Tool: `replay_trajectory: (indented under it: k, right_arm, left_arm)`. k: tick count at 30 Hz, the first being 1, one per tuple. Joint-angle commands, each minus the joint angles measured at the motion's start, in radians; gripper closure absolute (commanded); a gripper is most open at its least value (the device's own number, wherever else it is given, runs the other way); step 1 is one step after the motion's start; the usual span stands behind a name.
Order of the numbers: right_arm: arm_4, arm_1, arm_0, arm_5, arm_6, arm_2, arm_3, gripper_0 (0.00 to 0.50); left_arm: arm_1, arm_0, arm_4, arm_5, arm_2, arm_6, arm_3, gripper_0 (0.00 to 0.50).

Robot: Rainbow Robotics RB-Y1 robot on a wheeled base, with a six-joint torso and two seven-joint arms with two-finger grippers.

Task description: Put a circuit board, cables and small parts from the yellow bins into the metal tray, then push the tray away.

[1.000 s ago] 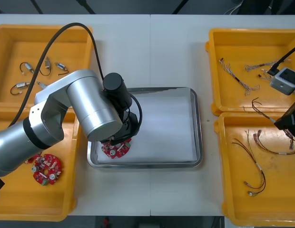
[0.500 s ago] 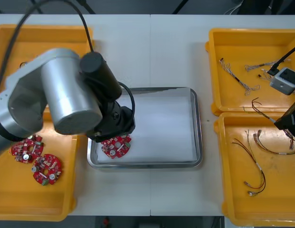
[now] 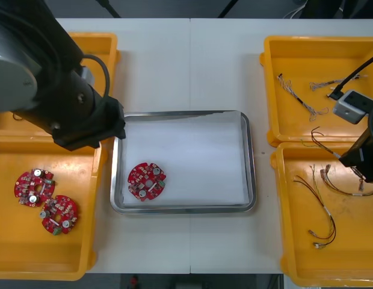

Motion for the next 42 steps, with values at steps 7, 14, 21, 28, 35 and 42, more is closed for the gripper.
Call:
replay_trajectory:
  k: [7,14,21,28,35,42]
  right_arm:
    - [-0.001,-0.05,-0.193,-0.026,0.005,0.216,-0.022,0.5]
    - [0.025,-0.05,-0.338,-0.038,0.026,0.395,-0.061,0.5]
    - [0.048,-0.034,-0.479,-0.126,0.057,0.611,-0.068,0.5]
    - [0.155,0.045,-0.519,-0.216,0.098,0.771,-0.068,0.5]
    - [0.312,0.102,-0.525,-0.342,0.141,0.937,-0.044,0.5]
    - [0.389,0.145,-0.548,-0.39,0.19,1.055,0.013,0.5]
  left_arm:
    - [0.156,-0.042,0.151,0.011,0.168,0.058,0.17,0.0]
    - [0.194,-0.042,0.097,0.009,0.173,0.07,0.287,0.0]
    - [0.192,-0.068,0.047,-0.005,0.178,0.183,0.445,0.0]
    - [0.174,-0.096,-0.025,-0.048,0.178,0.235,0.583,0.0]
    - [0.137,-0.125,-0.102,-0.1,0.178,0.258,0.726,0.0]
    - [0.099,-0.168,-0.185,-0.137,0.178,0.265,0.853,0.0]
